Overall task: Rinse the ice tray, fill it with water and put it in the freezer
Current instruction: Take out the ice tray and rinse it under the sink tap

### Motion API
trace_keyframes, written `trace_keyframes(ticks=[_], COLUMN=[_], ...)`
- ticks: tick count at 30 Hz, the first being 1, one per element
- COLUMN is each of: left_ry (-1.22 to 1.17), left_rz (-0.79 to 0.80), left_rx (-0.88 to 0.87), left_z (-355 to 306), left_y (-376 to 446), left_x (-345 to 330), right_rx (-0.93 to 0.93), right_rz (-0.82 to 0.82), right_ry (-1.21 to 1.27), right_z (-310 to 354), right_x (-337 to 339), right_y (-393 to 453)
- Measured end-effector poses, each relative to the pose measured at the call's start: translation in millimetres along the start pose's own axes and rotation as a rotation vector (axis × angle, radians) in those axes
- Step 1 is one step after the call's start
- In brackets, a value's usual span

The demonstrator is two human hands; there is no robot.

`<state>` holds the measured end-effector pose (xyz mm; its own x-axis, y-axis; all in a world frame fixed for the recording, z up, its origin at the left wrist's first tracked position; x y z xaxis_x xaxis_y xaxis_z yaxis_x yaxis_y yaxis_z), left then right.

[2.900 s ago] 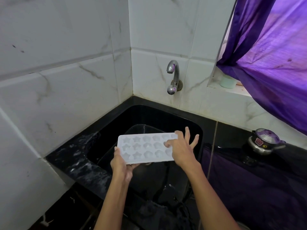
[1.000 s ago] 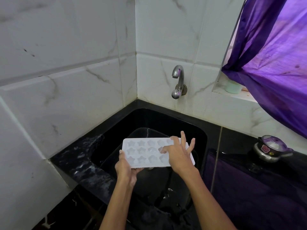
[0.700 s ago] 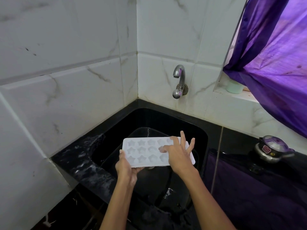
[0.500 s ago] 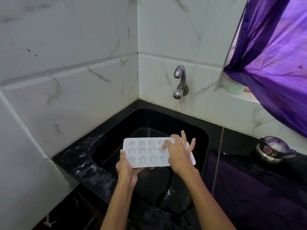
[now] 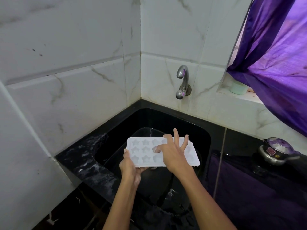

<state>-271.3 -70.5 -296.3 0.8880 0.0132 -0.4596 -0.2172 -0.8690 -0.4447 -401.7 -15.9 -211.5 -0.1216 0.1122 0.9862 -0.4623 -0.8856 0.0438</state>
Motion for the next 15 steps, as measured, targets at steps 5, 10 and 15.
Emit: trace_keyframes(ticks=[5,10,15], left_ry=[0.002,0.015,0.007], left_rz=[0.003,0.000,-0.004], left_rx=[-0.013,-0.011,-0.009], left_z=[-2.1,-1.1,-2.3], left_y=[-1.2,-1.3,-1.5], left_x=[-1.1,-0.7,0.2], right_rx=[0.012,0.004,0.016], right_rz=[0.006,-0.001,0.000], right_ry=[-0.029,-0.019,-0.032], right_z=[1.1,0.6,2.9], right_x=[-1.5,-0.3,-1.3], right_y=[0.3,0.3,-1.5])
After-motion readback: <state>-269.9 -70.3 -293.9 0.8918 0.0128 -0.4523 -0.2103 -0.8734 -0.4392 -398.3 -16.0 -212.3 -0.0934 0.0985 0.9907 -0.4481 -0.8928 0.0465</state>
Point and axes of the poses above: each hand's wrist, its own y-axis towards the middle knuckle, its own x-axis out of the back of the hand, z = x × y, the point moved 10 cm from there along y, towards the middle knuckle, and after that the axes turned 3 degrees about -x, right-handed, at the moved point
